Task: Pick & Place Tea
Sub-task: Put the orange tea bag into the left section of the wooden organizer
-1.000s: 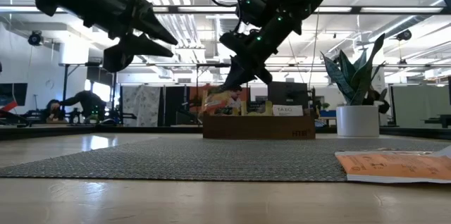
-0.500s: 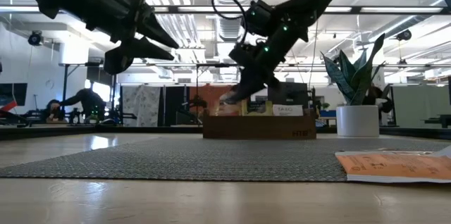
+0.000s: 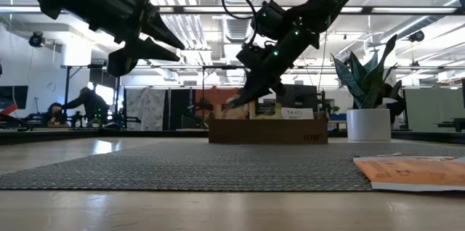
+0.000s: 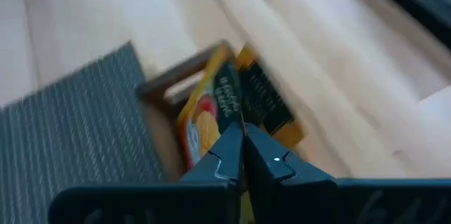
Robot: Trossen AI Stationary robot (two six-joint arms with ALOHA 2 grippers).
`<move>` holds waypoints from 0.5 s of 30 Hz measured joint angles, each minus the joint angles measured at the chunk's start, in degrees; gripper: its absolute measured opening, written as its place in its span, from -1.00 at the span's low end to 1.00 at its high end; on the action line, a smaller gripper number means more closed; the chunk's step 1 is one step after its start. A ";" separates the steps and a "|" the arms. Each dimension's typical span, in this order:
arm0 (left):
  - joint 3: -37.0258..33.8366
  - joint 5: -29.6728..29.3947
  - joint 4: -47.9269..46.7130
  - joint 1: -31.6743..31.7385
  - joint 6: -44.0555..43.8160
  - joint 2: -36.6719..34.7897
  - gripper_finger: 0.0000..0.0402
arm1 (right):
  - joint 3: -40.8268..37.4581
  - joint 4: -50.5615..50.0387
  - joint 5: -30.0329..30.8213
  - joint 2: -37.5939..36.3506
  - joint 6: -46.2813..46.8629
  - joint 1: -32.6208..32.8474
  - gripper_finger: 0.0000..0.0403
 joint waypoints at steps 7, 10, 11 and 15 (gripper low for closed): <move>0.00 0.00 0.00 0.00 0.21 0.00 -0.45 | -1.47 -0.26 -2.67 0.02 -2.09 0.45 -0.96; 0.00 -0.02 -0.02 0.00 0.23 0.00 -0.45 | -1.52 -0.26 -3.19 0.02 -3.41 0.49 -0.96; 0.00 -0.02 -0.02 0.00 0.23 0.00 -0.45 | -1.40 -0.43 -3.29 0.02 -3.86 0.51 -0.96; -0.02 -0.02 -0.02 -0.01 0.25 0.00 -0.45 | -0.41 -2.24 -3.28 -0.02 -5.05 0.50 -0.96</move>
